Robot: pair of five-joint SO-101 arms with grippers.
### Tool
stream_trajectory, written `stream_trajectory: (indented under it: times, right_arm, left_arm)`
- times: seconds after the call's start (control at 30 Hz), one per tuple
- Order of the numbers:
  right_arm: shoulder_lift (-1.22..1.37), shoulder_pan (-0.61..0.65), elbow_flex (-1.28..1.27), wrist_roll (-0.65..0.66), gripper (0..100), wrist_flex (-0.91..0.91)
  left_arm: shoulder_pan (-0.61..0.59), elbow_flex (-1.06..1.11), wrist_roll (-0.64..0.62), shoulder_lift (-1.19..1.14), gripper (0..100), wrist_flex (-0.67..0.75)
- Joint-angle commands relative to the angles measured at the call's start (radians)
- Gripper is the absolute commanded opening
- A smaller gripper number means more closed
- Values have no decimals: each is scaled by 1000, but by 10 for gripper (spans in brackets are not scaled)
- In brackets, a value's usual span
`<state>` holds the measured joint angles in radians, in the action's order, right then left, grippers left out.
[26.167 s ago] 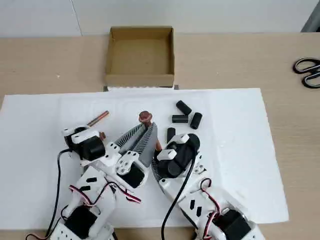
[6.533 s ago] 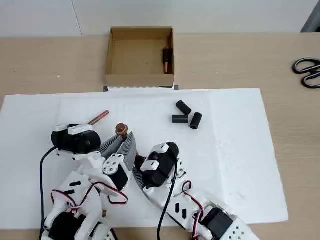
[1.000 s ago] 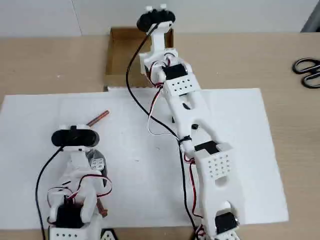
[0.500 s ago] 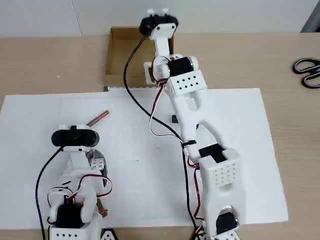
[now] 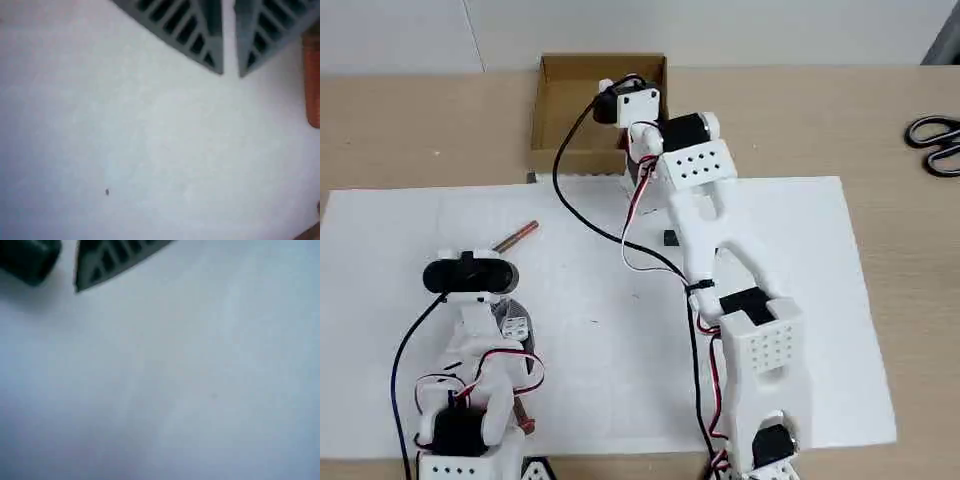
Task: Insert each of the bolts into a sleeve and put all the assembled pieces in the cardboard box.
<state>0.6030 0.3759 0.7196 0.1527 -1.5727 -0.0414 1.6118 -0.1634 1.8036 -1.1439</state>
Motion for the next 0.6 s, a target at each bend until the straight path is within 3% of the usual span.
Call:
stream_trajectory:
  times: [0.0, 0.3, 0.57]
  right_arm:
    - [-47, -47, 49, 97, 97, -4]
    - [38, -107, 44, 230, 98, 18]
    - [77, -102, 49, 238, 173, 22]
  left_arm:
    - [-2, -2, -3, 9, 6, 21]
    - [-2, -2, -3, 9, 6, 21]
    - [-2, -2, -3, 9, 6, 21]
